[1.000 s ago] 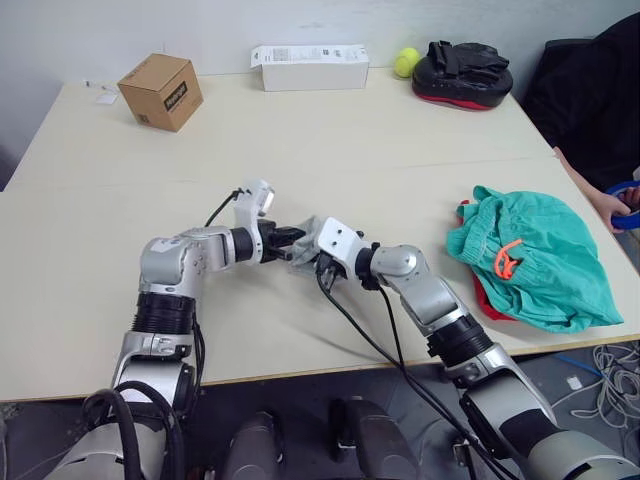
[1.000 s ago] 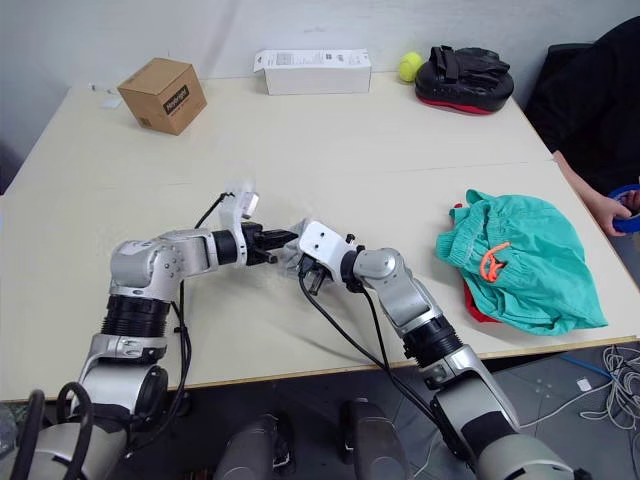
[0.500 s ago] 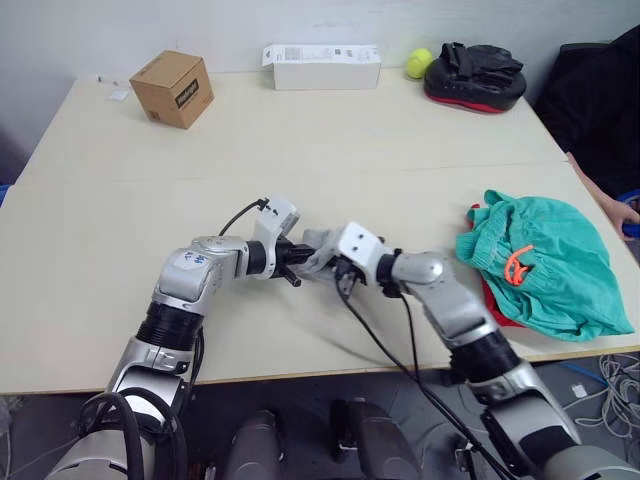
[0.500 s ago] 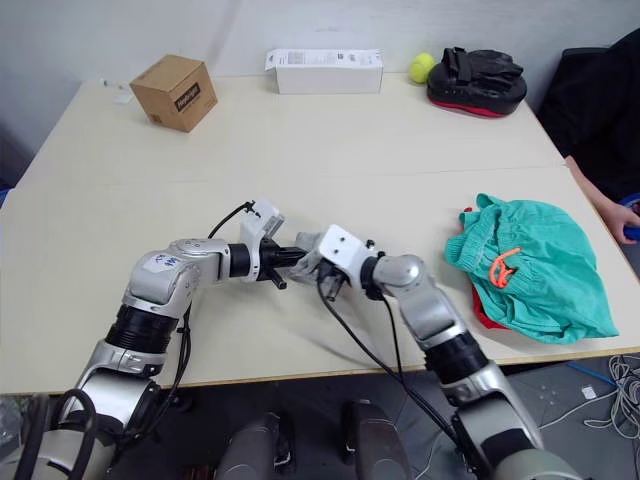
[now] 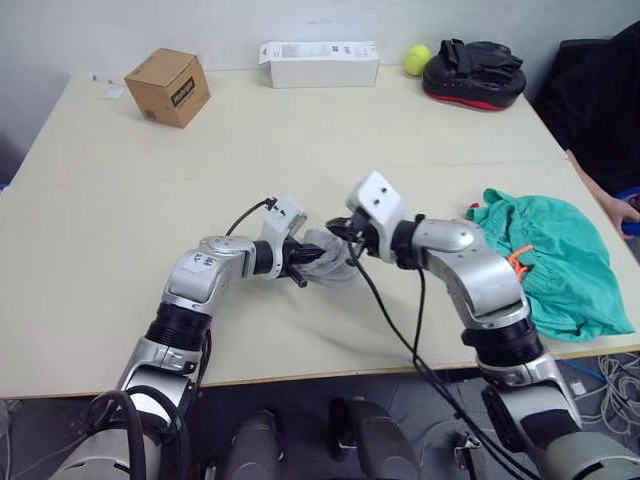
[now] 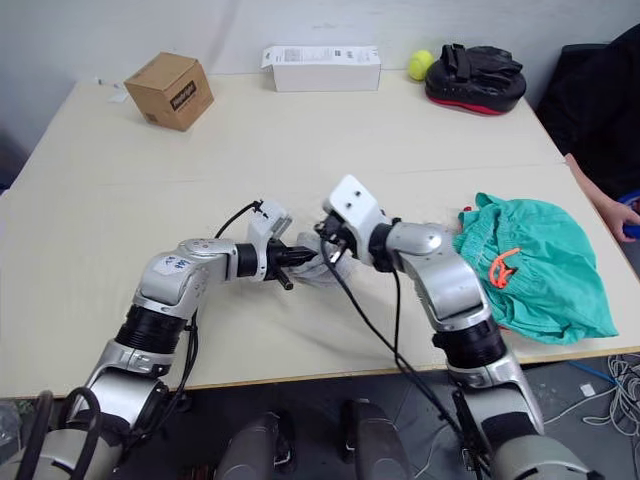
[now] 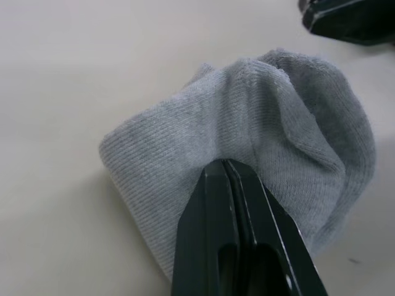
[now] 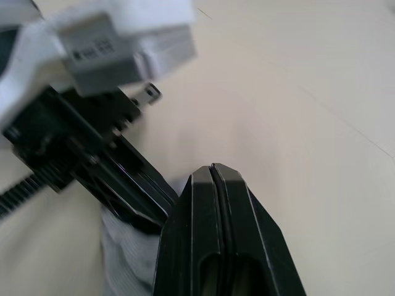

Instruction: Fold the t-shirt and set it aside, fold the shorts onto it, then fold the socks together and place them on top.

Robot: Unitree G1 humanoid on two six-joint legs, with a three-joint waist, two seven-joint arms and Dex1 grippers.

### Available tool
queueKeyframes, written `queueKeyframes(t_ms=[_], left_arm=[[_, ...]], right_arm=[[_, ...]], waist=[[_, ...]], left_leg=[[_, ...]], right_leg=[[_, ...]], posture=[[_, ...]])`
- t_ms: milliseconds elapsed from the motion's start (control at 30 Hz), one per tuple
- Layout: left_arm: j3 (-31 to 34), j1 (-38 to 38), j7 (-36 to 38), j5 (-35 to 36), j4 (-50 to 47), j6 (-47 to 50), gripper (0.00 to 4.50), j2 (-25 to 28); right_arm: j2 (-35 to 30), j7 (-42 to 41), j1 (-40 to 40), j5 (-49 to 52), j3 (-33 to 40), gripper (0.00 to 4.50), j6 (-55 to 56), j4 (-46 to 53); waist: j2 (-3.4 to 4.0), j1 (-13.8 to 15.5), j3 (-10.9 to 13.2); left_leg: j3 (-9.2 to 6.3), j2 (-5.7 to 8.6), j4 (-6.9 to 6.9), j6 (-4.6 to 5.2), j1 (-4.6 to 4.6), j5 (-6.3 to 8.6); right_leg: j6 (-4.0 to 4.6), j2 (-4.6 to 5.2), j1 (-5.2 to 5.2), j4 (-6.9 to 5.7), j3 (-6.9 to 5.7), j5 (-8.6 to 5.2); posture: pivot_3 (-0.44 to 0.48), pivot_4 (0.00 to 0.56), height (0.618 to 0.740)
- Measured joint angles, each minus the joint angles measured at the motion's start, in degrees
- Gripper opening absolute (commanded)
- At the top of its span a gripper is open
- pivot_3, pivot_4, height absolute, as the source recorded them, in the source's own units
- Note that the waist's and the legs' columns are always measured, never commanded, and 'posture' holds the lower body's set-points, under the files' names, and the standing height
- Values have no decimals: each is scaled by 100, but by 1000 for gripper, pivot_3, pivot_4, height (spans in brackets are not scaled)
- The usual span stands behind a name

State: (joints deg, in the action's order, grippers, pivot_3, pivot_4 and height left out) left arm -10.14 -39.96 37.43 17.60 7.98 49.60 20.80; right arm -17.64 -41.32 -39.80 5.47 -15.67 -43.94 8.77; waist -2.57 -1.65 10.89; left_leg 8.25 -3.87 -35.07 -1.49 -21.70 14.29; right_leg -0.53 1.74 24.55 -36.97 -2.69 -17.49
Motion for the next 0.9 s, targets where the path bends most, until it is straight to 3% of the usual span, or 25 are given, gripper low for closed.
queueKeyframes(t_ms=[267, 667, 900], left_arm=[[24, -9, 20, -4, 57, -29, 42, 1], [93, -32, 14, -4, 172, -52, 42, 0], [168, -31, -16, -4, 165, -12, 42, 7]], right_arm=[[-311, 111, 315, -392, -386, 0, 405, -515], [-1133, -18, 1135, -234, -5, 0, 324, 302], [-825, 138, 503, 295, 536, 0, -428, 569]], waist=[[0, -6, 0], [0, -4, 0], [7, -35, 4]], left_leg=[[1, 6, -11, 14, -15, 8], [-2, 7, -12, 26, -5, 7], [-5, 1, -10, 10, -3, -8]], right_leg=[[-4, 6, 8, 4, -2, -1], [-8, 5, -1, 0, -1, 1], [-5, -4, 6, -13, -1, 3]], posture=[[0, 150, 740], [0, 150, 740], [0, 150, 740]])
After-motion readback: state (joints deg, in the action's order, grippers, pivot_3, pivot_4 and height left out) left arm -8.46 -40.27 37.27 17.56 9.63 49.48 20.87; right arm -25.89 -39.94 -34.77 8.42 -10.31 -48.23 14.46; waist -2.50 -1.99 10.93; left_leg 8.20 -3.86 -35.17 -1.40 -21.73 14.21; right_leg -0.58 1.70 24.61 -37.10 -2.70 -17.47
